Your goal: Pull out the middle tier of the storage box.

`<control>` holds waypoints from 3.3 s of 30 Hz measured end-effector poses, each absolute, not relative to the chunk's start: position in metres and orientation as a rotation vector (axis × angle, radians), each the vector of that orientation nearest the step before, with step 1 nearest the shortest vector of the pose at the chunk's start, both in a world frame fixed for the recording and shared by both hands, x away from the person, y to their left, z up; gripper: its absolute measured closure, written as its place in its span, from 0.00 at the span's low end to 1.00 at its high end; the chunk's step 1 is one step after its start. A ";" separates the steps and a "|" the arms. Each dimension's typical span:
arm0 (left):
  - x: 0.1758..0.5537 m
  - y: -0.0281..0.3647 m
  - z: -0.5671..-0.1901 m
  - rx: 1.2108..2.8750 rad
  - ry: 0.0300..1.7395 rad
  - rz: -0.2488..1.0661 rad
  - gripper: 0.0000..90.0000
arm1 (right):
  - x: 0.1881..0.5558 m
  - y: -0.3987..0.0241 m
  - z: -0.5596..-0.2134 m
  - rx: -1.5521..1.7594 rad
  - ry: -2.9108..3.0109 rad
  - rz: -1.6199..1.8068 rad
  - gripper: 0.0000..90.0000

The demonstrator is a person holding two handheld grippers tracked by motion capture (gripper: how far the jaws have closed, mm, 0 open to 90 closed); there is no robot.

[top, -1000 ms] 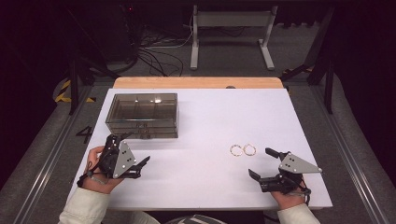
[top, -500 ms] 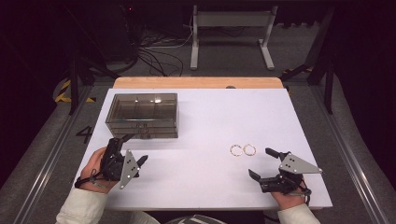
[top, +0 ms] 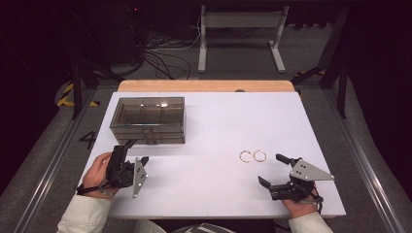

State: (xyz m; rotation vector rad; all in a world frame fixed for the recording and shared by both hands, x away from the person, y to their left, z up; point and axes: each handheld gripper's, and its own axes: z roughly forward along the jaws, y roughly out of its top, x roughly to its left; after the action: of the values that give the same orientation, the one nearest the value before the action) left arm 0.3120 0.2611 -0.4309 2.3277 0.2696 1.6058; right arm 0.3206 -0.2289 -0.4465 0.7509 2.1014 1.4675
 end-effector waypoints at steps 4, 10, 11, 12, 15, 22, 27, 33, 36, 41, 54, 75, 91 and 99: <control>0.313 0.259 -0.434 2.331 0.254 1.661 0.30 | 0.320 -0.229 -0.446 0.750 2.102 1.465 0.04; 0.316 0.257 -0.439 2.322 0.267 1.726 0.32 | 0.321 -0.228 -0.447 0.751 2.103 1.464 0.04; 0.316 0.257 -0.439 2.320 0.264 1.733 0.32 | 0.321 -0.228 -0.447 0.749 2.104 1.462 0.04; 0.317 0.257 -0.440 2.322 0.253 1.746 0.32 | 0.321 -0.228 -0.447 0.750 2.104 1.459 0.04; 0.317 0.256 -0.442 2.325 0.249 1.776 0.34 | 0.321 -0.228 -0.447 0.749 2.104 1.462 0.04; 0.320 0.255 -0.447 2.320 0.240 1.853 0.36 | 0.321 -0.227 -0.447 0.746 2.107 1.459 0.04; 0.321 0.254 -0.452 2.305 0.238 1.924 0.39 | 0.321 -0.228 -0.447 0.748 2.107 1.457 0.04; 0.322 0.252 -0.458 2.296 0.221 2.003 0.43 | 0.321 -0.228 -0.447 0.749 2.107 1.458 0.04; 0.322 0.252 -0.459 2.292 0.214 2.019 0.45 | 0.321 -0.228 -0.447 0.746 2.106 1.458 0.04; 0.322 0.253 -0.459 2.285 0.195 2.019 0.46 | 0.321 -0.227 -0.447 0.747 2.107 1.460 0.04; 0.334 0.265 -0.460 2.288 0.029 1.912 0.54 | 0.320 -0.228 -0.448 0.756 2.102 1.457 0.04; 0.357 0.263 -0.475 2.346 -0.024 1.914 0.69 | 0.312 -0.235 -0.449 0.793 2.082 1.436 0.04; 0.369 0.264 -0.482 2.404 -0.018 1.886 0.79 | 0.305 -0.241 -0.449 0.814 2.067 1.424 0.04; 0.371 0.263 -0.483 2.413 -0.026 1.888 0.82 | 0.303 -0.243 -0.449 0.822 2.059 1.420 0.04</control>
State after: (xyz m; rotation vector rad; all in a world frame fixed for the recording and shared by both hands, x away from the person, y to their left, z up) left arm 0.3712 0.2629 -0.4834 2.4126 -0.0258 1.8878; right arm 0.3031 -0.2433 -0.4492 0.8221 2.0593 1.4196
